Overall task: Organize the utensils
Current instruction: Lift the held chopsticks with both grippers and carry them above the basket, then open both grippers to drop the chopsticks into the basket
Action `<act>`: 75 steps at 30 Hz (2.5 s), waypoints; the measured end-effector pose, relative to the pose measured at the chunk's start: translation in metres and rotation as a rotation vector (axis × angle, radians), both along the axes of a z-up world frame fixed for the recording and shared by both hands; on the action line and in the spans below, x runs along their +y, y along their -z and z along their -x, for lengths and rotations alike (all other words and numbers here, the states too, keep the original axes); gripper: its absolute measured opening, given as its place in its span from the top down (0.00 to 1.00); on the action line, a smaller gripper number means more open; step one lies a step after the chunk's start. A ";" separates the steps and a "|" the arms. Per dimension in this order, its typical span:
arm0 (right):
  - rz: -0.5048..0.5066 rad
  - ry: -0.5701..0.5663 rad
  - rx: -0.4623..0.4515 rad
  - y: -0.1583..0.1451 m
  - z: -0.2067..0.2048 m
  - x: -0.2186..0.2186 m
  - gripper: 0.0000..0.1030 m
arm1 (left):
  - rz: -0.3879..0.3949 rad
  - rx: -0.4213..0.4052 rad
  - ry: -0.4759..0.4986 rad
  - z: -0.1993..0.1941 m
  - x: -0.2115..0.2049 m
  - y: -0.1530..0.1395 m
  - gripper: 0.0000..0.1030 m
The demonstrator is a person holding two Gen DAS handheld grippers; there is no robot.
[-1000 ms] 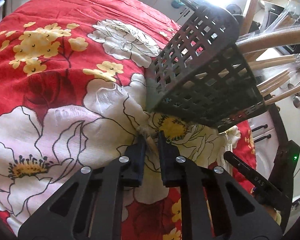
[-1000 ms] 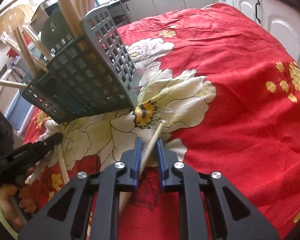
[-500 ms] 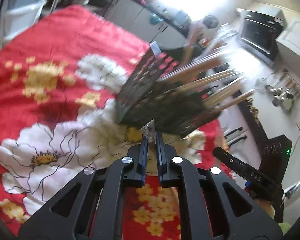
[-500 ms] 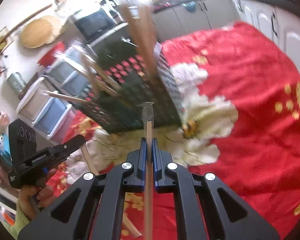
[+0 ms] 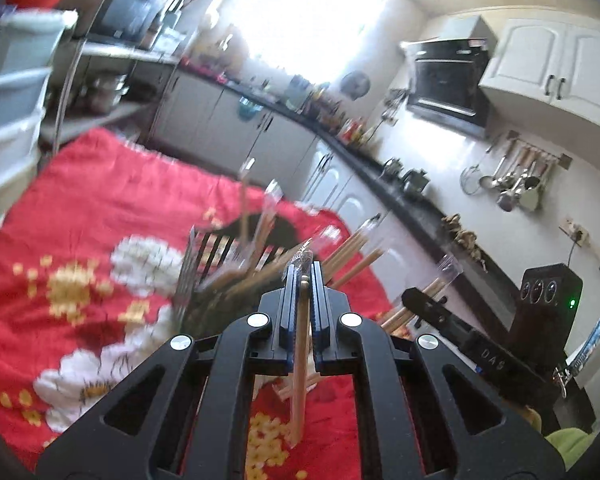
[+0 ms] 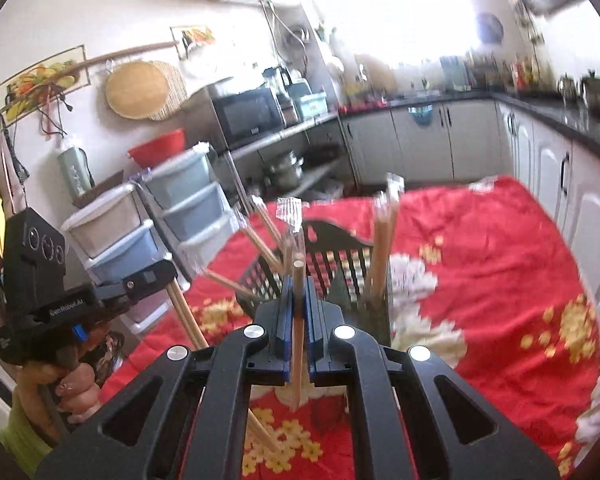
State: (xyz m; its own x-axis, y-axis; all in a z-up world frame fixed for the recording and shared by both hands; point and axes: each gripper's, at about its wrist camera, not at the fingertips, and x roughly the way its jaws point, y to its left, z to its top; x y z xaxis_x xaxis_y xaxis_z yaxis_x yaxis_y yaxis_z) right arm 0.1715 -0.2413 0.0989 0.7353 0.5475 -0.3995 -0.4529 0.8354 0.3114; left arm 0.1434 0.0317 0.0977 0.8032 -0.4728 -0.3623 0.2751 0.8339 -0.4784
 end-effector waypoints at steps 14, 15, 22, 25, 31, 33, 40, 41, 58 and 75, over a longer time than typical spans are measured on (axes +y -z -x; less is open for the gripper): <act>-0.014 0.042 -0.208 -0.061 0.000 -0.005 0.95 | -0.044 -0.198 -0.050 -0.015 -0.011 -0.080 0.97; -0.014 0.049 -0.222 -0.065 -0.001 -0.006 0.95 | -0.045 -0.207 -0.060 -0.017 -0.010 -0.085 0.97; -0.010 0.099 -0.300 -0.088 -0.012 -0.014 0.95 | -0.049 -0.283 -0.129 -0.022 0.002 -0.118 0.97; -0.016 0.118 -0.330 -0.096 -0.015 -0.017 0.95 | -0.059 -0.315 -0.171 -0.024 0.008 -0.130 0.97; -0.027 0.147 -0.385 -0.104 -0.025 -0.021 0.95 | -0.123 -0.361 -0.271 -0.029 0.014 -0.140 0.97; -0.023 0.162 -0.395 -0.102 -0.031 -0.021 0.95 | -0.139 -0.354 -0.292 -0.035 0.015 -0.134 0.97; -0.012 0.174 -0.359 -0.080 -0.050 -0.014 0.95 | -0.164 -0.323 -0.344 -0.052 0.016 -0.100 0.97; -0.007 0.175 -0.353 -0.076 -0.052 -0.012 0.95 | -0.166 -0.319 -0.348 -0.054 0.015 -0.096 0.97; 0.018 0.169 -0.268 -0.012 -0.079 0.011 0.95 | -0.111 -0.208 -0.313 -0.078 0.009 -0.026 0.97; 0.044 0.141 -0.152 0.017 -0.084 0.025 0.72 | -0.115 -0.114 -0.257 -0.078 0.006 -0.002 0.76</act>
